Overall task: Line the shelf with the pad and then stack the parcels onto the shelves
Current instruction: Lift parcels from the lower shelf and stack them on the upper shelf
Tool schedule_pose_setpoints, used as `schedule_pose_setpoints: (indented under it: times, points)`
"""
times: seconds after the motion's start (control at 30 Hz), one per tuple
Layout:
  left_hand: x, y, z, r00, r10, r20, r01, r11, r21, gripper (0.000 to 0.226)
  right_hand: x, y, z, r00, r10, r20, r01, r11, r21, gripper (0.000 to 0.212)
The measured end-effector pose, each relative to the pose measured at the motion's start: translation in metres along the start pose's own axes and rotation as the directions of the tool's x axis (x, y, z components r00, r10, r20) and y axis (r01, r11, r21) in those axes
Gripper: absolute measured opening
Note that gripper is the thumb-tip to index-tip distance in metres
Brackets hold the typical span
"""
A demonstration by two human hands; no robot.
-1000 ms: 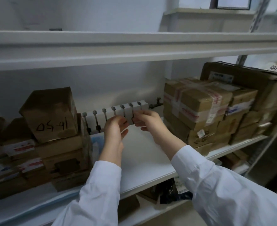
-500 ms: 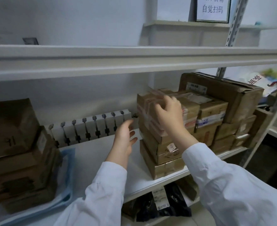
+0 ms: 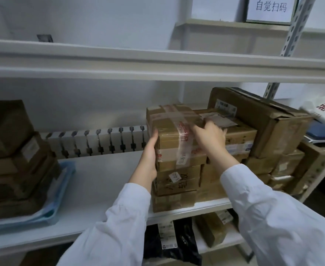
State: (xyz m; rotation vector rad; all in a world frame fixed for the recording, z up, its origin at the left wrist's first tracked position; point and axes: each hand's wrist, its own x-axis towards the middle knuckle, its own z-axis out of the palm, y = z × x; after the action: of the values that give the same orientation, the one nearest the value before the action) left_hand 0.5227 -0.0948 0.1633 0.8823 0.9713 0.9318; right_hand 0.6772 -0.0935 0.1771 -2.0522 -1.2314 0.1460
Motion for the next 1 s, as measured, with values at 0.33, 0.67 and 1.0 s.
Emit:
schedule_pose_setpoints:
  times: [0.33,0.67,1.0]
  points:
    - [-0.007,-0.004,-0.003,0.999,0.031,-0.039,-0.034,0.996,-0.084,0.074,-0.014,-0.006,-0.006,0.995,-0.104,0.004,0.097,0.942,0.323,0.069]
    - [-0.033,0.018,-0.066,0.984,-0.048,-0.173,0.007,0.974,-0.228,0.056,-0.042,-0.041,-0.011,0.989,-0.137,0.05,0.065,0.724,0.687,0.055]
    - [-0.083,0.045,-0.148,0.985,-0.091,-0.144,0.068,0.986,-0.154,0.072,-0.069,-0.068,-0.004,0.982,-0.006,0.189,-0.131,0.699,0.703,0.101]
